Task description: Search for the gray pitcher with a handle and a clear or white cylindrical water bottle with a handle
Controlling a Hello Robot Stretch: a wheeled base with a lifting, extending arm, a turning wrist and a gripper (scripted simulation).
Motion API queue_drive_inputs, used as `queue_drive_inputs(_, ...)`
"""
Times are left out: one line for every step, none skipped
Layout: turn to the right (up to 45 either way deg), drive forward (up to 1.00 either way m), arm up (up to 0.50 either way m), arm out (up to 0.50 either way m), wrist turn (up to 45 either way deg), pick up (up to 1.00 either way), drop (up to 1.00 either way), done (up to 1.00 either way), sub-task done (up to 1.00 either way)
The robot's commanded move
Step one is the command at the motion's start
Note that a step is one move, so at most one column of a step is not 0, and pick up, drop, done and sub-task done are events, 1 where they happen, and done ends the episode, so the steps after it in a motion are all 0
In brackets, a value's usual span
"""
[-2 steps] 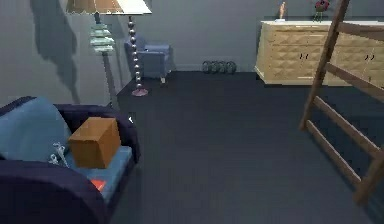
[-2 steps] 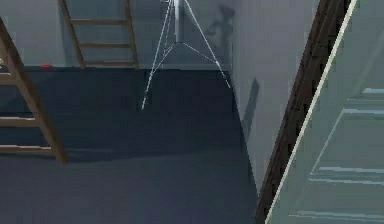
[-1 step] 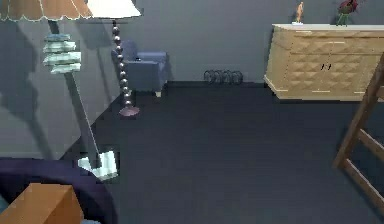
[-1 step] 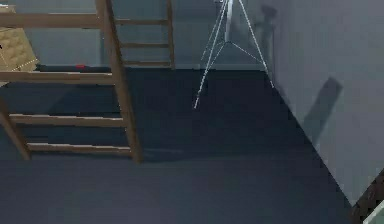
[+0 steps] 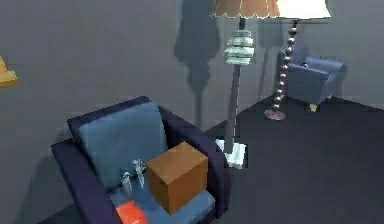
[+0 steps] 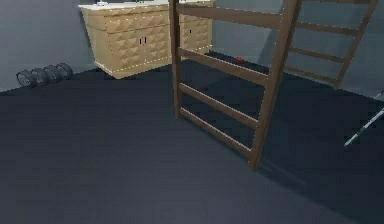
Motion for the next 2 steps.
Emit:
queue_drive_inputs(-18.0, 0.0, 0.0, 0.0, 0.0, 0.0, 0.0, 0.0, 0.0)
queue_drive_inputs(0.0, 0.0, 0.0, 0.0, 0.0, 0.0, 0.0, 1.0, 0.0)
